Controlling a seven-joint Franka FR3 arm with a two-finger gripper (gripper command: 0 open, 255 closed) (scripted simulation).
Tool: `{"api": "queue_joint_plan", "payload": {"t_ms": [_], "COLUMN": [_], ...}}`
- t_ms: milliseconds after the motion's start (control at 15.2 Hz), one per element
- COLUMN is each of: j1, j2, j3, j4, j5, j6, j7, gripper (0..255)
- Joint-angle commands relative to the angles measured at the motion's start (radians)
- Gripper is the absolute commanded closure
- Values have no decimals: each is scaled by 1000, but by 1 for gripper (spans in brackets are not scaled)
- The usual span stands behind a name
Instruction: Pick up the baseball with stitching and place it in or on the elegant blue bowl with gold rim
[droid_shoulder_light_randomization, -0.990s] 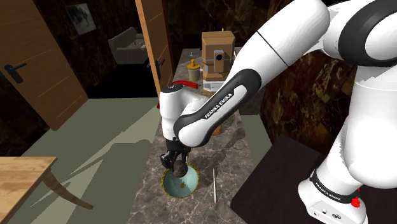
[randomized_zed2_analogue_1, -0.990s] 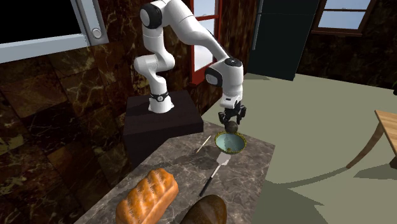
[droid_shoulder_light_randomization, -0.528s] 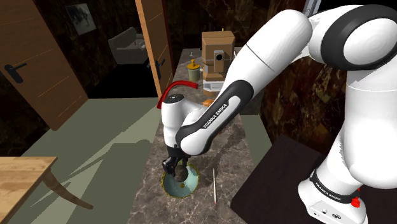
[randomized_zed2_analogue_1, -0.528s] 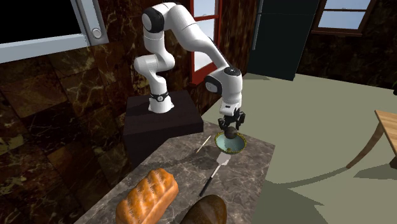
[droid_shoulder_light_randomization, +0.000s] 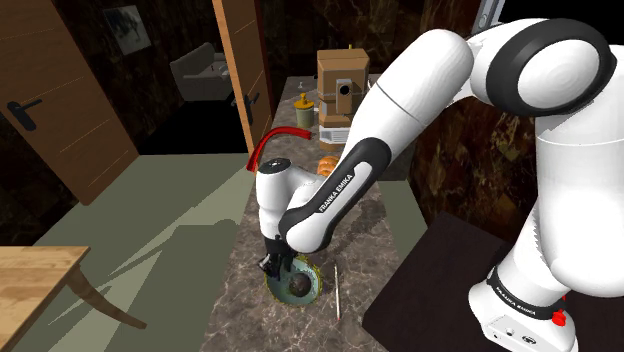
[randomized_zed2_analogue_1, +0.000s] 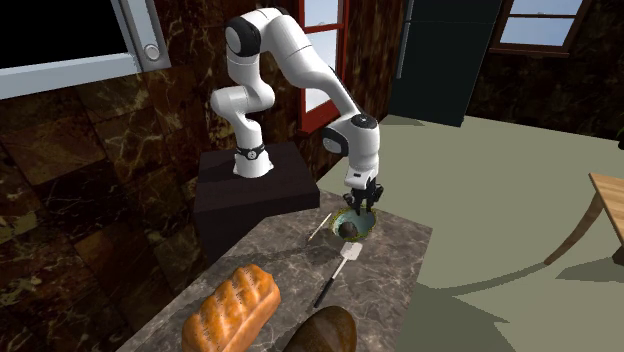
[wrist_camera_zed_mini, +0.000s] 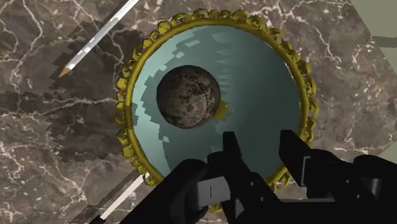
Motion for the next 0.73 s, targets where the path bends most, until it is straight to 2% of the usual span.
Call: {"api": "queue_joint_plan", "payload": {"t_ms": [0,198,264,594,660], "j1": [0,0,0,0,-10], "j2": [2,2,1,2,-28], "j3": [-1,-1,-1,-1,8], "j4": [0,0,0,0,-2], "j5": [-1,-1,0,-1,12], "j6": [1,1,1,1,-26], "j7": [0,0,0,0,-9], "gripper": [255,255,0,0,0]}}
